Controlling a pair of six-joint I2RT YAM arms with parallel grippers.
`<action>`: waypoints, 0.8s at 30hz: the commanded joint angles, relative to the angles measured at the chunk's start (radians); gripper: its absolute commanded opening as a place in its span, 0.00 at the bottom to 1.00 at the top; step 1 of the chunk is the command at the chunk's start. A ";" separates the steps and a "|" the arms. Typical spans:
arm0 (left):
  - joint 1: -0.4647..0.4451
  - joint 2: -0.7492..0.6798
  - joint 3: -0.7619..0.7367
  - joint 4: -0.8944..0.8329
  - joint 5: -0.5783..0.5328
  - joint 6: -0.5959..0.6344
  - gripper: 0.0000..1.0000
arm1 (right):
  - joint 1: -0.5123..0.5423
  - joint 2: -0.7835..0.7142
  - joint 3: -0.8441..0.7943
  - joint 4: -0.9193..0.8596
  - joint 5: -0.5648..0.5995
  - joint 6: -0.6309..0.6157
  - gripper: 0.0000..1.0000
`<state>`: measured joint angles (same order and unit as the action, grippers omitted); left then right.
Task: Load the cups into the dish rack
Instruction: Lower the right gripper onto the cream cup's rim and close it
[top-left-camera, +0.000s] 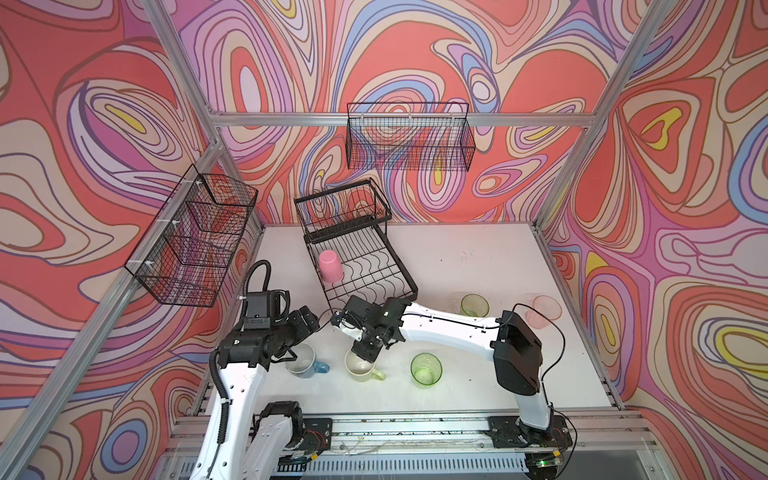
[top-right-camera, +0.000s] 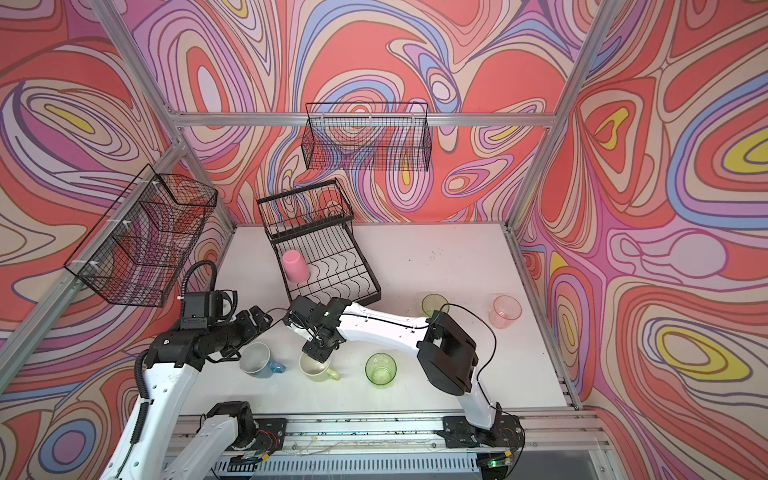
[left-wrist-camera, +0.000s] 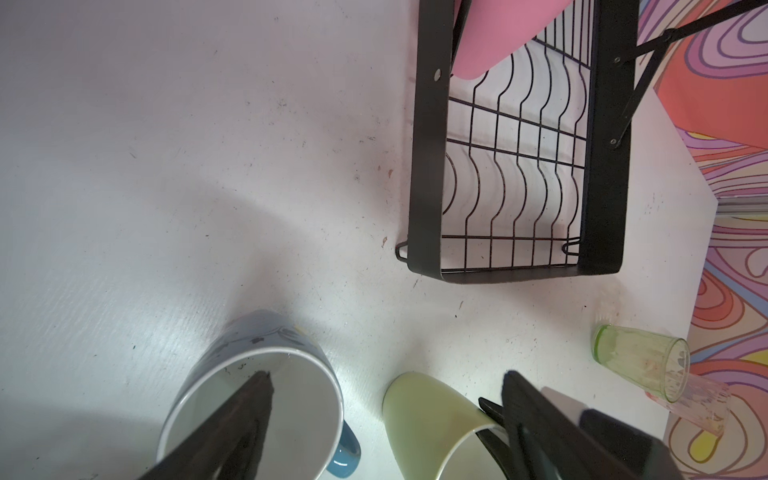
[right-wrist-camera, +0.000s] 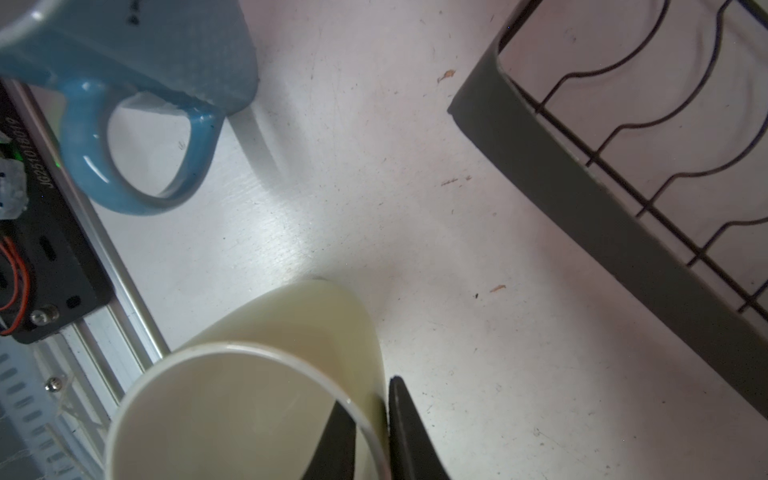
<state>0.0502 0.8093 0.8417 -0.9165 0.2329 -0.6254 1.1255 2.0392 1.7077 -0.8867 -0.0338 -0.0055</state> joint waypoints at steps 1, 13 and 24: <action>0.013 -0.001 -0.014 0.007 0.008 -0.010 0.89 | 0.008 0.018 0.030 -0.013 0.033 0.006 0.15; 0.019 -0.009 -0.030 0.020 0.014 -0.006 0.89 | 0.016 0.024 0.052 -0.013 0.041 0.008 0.00; 0.019 -0.026 -0.046 0.040 0.026 -0.005 0.89 | 0.016 -0.053 0.019 0.010 0.072 0.021 0.00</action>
<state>0.0608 0.7963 0.8078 -0.8925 0.2478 -0.6254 1.1339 2.0499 1.7306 -0.9115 0.0128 -0.0002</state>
